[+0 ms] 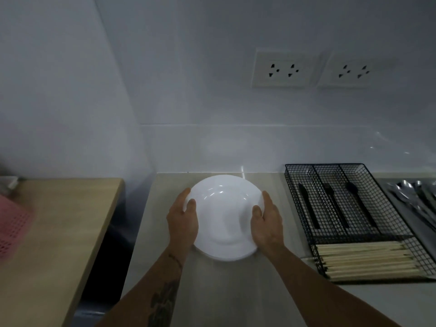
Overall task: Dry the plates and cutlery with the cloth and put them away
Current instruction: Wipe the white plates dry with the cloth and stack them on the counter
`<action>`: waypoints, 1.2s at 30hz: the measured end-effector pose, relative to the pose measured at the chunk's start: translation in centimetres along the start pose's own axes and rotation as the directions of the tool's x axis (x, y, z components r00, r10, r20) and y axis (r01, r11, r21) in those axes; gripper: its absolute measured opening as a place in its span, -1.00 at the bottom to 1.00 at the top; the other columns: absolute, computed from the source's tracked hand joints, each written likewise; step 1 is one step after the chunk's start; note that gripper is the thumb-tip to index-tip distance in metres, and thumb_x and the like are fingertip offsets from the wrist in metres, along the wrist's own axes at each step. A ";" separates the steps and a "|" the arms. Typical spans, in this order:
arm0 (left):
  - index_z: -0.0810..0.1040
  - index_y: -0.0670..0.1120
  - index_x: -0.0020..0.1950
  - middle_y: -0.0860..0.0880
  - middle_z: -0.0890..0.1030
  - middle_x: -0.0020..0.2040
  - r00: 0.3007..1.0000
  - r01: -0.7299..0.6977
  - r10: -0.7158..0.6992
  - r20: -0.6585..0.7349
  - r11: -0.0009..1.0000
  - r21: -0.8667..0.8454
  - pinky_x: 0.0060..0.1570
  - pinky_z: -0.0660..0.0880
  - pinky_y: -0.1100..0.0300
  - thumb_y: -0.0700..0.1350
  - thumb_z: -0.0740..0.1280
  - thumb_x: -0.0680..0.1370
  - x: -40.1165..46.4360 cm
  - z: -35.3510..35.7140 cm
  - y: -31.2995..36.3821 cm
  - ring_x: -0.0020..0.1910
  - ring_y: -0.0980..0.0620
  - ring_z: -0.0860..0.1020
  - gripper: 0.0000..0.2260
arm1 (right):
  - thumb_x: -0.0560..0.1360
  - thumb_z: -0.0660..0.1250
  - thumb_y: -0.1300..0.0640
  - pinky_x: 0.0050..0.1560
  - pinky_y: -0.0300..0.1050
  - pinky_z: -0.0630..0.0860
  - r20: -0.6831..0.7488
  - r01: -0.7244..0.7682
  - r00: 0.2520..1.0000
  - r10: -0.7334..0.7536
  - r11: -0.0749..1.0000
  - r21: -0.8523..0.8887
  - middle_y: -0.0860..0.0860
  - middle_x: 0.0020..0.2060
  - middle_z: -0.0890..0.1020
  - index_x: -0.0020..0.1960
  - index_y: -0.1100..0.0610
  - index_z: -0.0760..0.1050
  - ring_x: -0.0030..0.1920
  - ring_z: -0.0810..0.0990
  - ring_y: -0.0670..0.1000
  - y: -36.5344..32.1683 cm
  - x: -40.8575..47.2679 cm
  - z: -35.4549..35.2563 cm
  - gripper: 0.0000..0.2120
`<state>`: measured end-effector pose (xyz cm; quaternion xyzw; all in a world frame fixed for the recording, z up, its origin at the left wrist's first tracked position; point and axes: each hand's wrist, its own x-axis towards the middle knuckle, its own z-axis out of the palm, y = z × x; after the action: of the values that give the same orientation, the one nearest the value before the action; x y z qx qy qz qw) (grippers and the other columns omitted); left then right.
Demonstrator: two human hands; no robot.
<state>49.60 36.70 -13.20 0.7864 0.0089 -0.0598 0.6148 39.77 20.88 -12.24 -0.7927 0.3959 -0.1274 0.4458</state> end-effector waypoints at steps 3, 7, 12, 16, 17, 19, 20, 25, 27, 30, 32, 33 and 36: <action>0.48 -0.07 0.42 -0.02 0.55 0.30 1.000 0.016 -0.016 -0.003 0.998 -0.062 0.19 0.42 0.15 -0.11 0.20 0.67 1.2 0.5 0.2 0.20 -0.01 0.50 -0.68 | 0.61 0.12 0.05 0.33 0.07 0.30 -0.023 0.021 1.000 -0.021 1.000 -0.011 0.09 0.36 0.37 0.54 -0.02 0.09 0.34 0.38 0.15 -0.5 1.2 0.6 -0.49; 0.48 -0.07 0.42 0.00 0.54 0.30 0.999 0.039 -0.041 -0.019 0.994 -0.099 0.17 0.43 0.16 -0.15 0.18 0.67 3.0 1.1 0.8 0.19 0.01 0.50 -0.67 | 0.61 0.12 0.06 0.31 0.04 0.30 -0.026 0.019 0.999 -0.020 1.000 -0.021 0.10 0.35 0.37 0.54 -0.01 0.09 0.32 0.39 0.16 -1.3 2.9 1.3 -0.48; 0.53 -0.05 0.37 -0.03 0.59 0.27 1.000 0.008 -0.010 -0.023 0.996 -0.093 0.22 0.50 0.08 -0.18 0.19 0.65 4.5 1.4 0.6 0.20 -0.04 0.54 -0.69 | 0.61 0.12 0.06 0.32 0.03 0.28 -0.025 0.016 1.000 -0.016 1.000 0.000 0.08 0.36 0.36 0.54 -0.03 0.08 0.32 0.39 0.16 -1.6 3.8 1.7 -0.48; 0.52 -0.07 0.38 -0.03 0.58 0.27 1.000 0.007 -0.008 -0.017 0.996 -0.089 0.13 0.46 0.16 -0.18 0.19 0.65 4.7 1.4 0.9 0.19 -0.04 0.53 -0.69 | 0.62 0.12 0.04 0.34 0.05 0.27 0.012 0.014 1.000 -0.014 1.000 0.009 0.07 0.37 0.33 0.55 -0.04 0.05 0.34 0.37 0.16 -1.6 4.3 1.6 -0.47; 0.51 -0.07 0.38 -0.03 0.57 0.27 1.000 0.007 -0.008 -0.009 0.996 -0.086 0.13 0.46 0.16 -0.17 0.19 0.65 4.7 1.4 1.0 0.19 -0.04 0.53 -0.69 | 0.62 0.12 0.04 0.34 0.04 0.26 0.021 0.017 1.000 -0.017 1.000 0.015 0.07 0.37 0.33 0.55 -0.04 0.05 0.34 0.37 0.16 -1.6 4.3 1.5 -0.46; 0.50 -0.06 0.39 -0.01 0.56 0.26 1.000 0.013 -0.013 0.005 0.998 -0.063 0.14 0.46 0.14 -0.16 0.20 0.65 4.5 1.2 1.2 0.18 -0.04 0.53 -0.69 | 0.62 0.12 0.04 0.35 0.03 0.25 0.044 0.023 0.999 -0.025 0.999 0.028 0.08 0.37 0.32 0.55 -0.04 0.04 0.35 0.35 0.15 -1.5 4.3 1.3 -0.47; 0.49 -0.05 0.39 -0.01 0.56 0.26 1.000 0.016 -0.015 0.009 0.999 -0.040 0.17 0.47 0.10 -0.14 0.21 0.65 4.3 1.1 1.3 0.19 -0.05 0.53 -0.69 | 0.63 0.11 0.03 0.35 0.03 0.25 0.053 0.024 0.998 -0.025 0.999 0.025 0.09 0.37 0.31 0.55 -0.04 0.03 0.35 0.35 0.15 -1.6 4.2 1.2 -0.47; 0.43 -0.07 0.44 -0.05 0.50 0.34 1.000 -0.003 0.001 0.017 0.994 0.112 0.31 0.40 0.03 -0.10 0.25 0.63 2.6 -0.3 2.6 0.29 -0.10 0.47 -0.63 | 0.61 0.10 -0.03 0.32 0.14 0.32 0.037 0.034 0.999 -0.030 0.992 -0.123 0.12 0.39 0.27 0.55 -0.03 0.01 0.35 0.33 0.17 -1.5 3.2 -0.5 -0.45; 0.44 -0.09 0.42 -0.07 0.50 0.35 0.997 -0.080 0.080 0.011 0.984 0.158 0.35 0.40 -0.04 -0.08 0.27 0.61 1.1 -1.2 3.3 0.30 -0.12 0.47 -0.62 | 0.60 0.13 0.00 0.35 0.14 0.30 0.034 0.079 0.997 -0.075 0.990 -0.114 0.12 0.41 0.26 0.54 0.00 0.05 0.36 0.31 0.17 -1.4 1.9 -2.0 -0.45; 0.48 -0.05 0.37 -0.04 0.53 0.30 0.991 -0.128 0.131 -0.006 0.980 0.150 0.31 0.44 -0.10 0.03 0.24 0.50 -1.7 -2.3 4.3 0.25 -0.09 0.50 -0.55 | 0.61 0.15 0.06 0.38 0.03 0.28 0.032 0.127 0.992 -0.125 0.991 -0.053 0.12 0.43 0.23 0.53 0.03 0.12 0.36 0.34 0.15 -1.0 -0.9 -5.0 -0.48; 0.50 -0.01 0.34 0.00 0.54 0.28 0.990 -0.143 0.143 0.002 0.985 0.095 0.25 0.46 -0.02 -0.07 0.27 0.55 -4.1 -2.5 5.5 0.21 -0.03 0.50 -0.65 | 0.61 0.15 0.08 0.39 -0.03 0.28 0.010 0.158 0.987 -0.158 0.987 -0.026 0.13 0.44 0.22 0.52 0.03 0.16 0.35 0.36 0.13 -0.4 -3.0 -7.4 -0.51; 0.51 -0.01 0.33 0.02 0.55 0.27 0.988 -0.155 0.155 0.012 0.986 0.058 0.22 0.45 0.06 -0.15 0.28 0.57 -5.5 -2.4 6.2 0.20 0.00 0.50 -0.68 | 0.61 0.15 0.08 0.39 -0.04 0.28 -0.006 0.165 0.986 -0.165 0.986 -0.009 0.13 0.43 0.23 0.52 0.02 0.17 0.34 0.36 0.11 0.1 -4.2 -8.6 -0.51; 0.56 -0.04 0.27 0.06 0.56 0.21 0.979 -0.189 0.191 0.079 0.981 -0.034 0.14 0.37 0.20 -0.27 0.27 0.59 -9.9 -1.2 7.8 0.14 0.05 0.51 -0.71 | 0.61 0.16 0.10 0.39 -0.10 0.23 -0.062 0.166 0.984 -0.165 0.986 0.016 0.10 0.41 0.27 0.51 0.04 0.20 0.35 0.31 0.03 2.0 -7.9 -12.6 -0.52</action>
<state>40.59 36.50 -4.31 0.7725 -0.0904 -0.0328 0.6277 26.60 18.49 -5.52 -0.8138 0.3406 -0.1922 0.4299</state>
